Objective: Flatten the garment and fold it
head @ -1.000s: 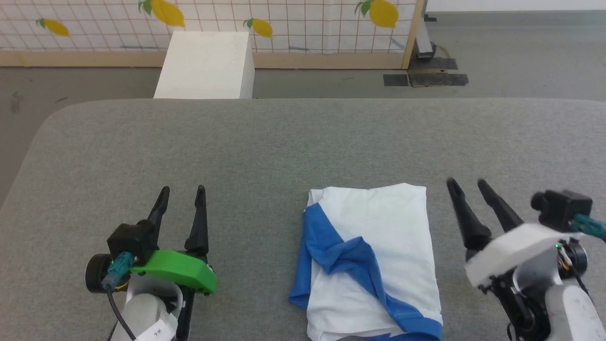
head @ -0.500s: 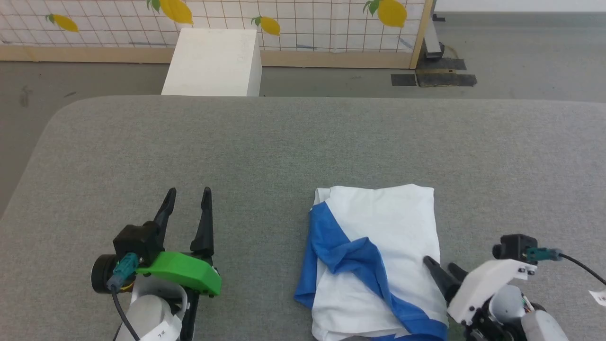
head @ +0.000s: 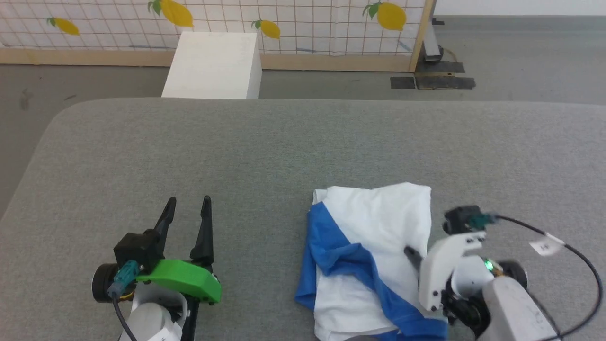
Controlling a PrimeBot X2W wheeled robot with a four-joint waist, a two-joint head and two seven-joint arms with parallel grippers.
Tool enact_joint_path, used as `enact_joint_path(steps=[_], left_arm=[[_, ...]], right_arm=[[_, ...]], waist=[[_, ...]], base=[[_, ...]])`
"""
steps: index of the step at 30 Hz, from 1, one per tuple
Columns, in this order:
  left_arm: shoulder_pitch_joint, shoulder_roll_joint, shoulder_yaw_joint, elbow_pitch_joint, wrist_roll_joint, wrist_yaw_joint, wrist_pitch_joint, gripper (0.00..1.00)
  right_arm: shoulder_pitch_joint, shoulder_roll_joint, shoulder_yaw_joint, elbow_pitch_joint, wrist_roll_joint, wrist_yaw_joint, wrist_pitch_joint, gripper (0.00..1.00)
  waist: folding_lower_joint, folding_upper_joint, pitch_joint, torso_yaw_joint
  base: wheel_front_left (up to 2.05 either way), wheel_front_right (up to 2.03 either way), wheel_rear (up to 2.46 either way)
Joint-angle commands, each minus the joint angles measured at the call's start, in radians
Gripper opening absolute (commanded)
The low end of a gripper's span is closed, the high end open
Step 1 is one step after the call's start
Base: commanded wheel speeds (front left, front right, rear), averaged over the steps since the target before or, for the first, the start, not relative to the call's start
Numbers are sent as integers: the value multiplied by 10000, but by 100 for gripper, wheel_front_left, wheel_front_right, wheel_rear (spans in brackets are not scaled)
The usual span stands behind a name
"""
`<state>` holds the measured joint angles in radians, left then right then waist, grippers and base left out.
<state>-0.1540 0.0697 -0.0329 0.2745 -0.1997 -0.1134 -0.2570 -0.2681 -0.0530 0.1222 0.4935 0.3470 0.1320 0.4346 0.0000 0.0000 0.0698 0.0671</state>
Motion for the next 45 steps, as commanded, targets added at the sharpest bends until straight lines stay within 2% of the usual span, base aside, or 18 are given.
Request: enact_joint_path(steps=[1, 4, 7, 14, 18, 22, 26, 31, 45], left_arm=[[101, -32, 64, -73, 136, -4, -47, 100], [91, -28, 123, -206, 164, -3, -47, 100], [28, -15, 157, -297, 191, -15, -47, 100], [-436, 8, 181, -678, 301, -36, -47, 100], [-847, 129, 124, -950, 425, -58, -47, 100], [-1283, 350, 81, -1202, 550, -75, -47, 100], [-1608, 587, 98, -1516, 668, -62, -47, 100], [-1890, 842, 66, -1863, 783, -40, 11, 100], [-2147, 1362, -114, -2541, 868, -40, 611, 100]], right_arm=[[-294, 6, 161, -456, -917, -13, 172, 0], [-528, -552, 921, -1669, -2544, -13, 733, 0], [-782, -1599, 1702, -2526, -3110, -13, 1267, 0], [-1680, -4257, 2954, -3524, -2629, -13, 1960, 0], [-2236, -5372, 3268, -3483, -2236, -13, 1885, 0], [-2788, -6089, 3326, -3154, -2126, -13, 1418, 0], [-3301, -6410, 2992, -2446, -2259, -13, 905, 0], [-3699, -6341, 2165, -1535, -2740, -13, 245, 0], [-4364, -6014, -244, 331, -4445, -13, -1397, 0]], waist=[[0, 0, 52, -195], [0, 0, 200, -514], [0, 0, 397, -892], [0, 0, 1208, -2060], [0, 0, 1860, -2737], [0, 0, 2609, -3374], [0, 0, 3224, -3812], [0, 0, 3838, -3983], [0, 0, 4782, -3476]], base=[[0, 0, 0], [0, 0, 0], [0, 0, 0], [0, 0, 0], [0, 0, 0], [0, 0, 0], [0, 0, 0], [0, 0, 0], [0, 0, 0]])
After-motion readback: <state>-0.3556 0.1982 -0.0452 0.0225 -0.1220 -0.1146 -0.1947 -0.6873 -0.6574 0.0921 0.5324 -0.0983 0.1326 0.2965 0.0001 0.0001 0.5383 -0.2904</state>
